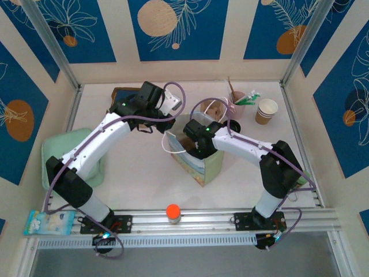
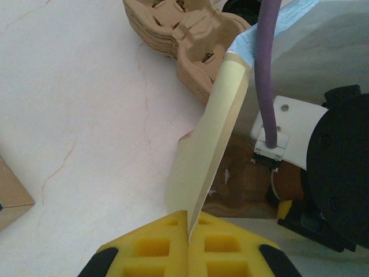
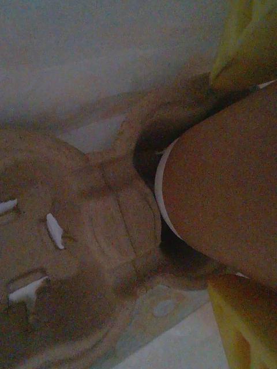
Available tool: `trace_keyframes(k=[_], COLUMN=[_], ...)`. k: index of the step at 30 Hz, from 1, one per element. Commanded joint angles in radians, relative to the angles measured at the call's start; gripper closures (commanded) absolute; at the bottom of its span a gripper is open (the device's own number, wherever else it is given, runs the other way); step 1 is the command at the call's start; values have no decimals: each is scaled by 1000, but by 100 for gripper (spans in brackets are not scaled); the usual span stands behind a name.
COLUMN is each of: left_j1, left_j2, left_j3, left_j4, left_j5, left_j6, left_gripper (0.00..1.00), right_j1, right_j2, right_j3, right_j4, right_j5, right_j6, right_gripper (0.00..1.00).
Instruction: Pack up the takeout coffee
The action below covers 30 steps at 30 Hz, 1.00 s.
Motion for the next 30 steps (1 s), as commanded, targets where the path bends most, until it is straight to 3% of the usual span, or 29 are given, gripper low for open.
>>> trace_keyframes(k=[1,30], left_j1=[-3,-3], left_j2=[-29,-43], left_j3=[-25,-42], left_j4=[-23,-8], left_j5=[21,30], left_j6=[-7,-9], left_gripper=[94,94], right_j1=[-19,-20], right_j2=[-20,26], right_j3=[-26,-59], right_j4=[11,62], right_j5=[0,-10], right_j6=[11,25], right_gripper=[71,71])
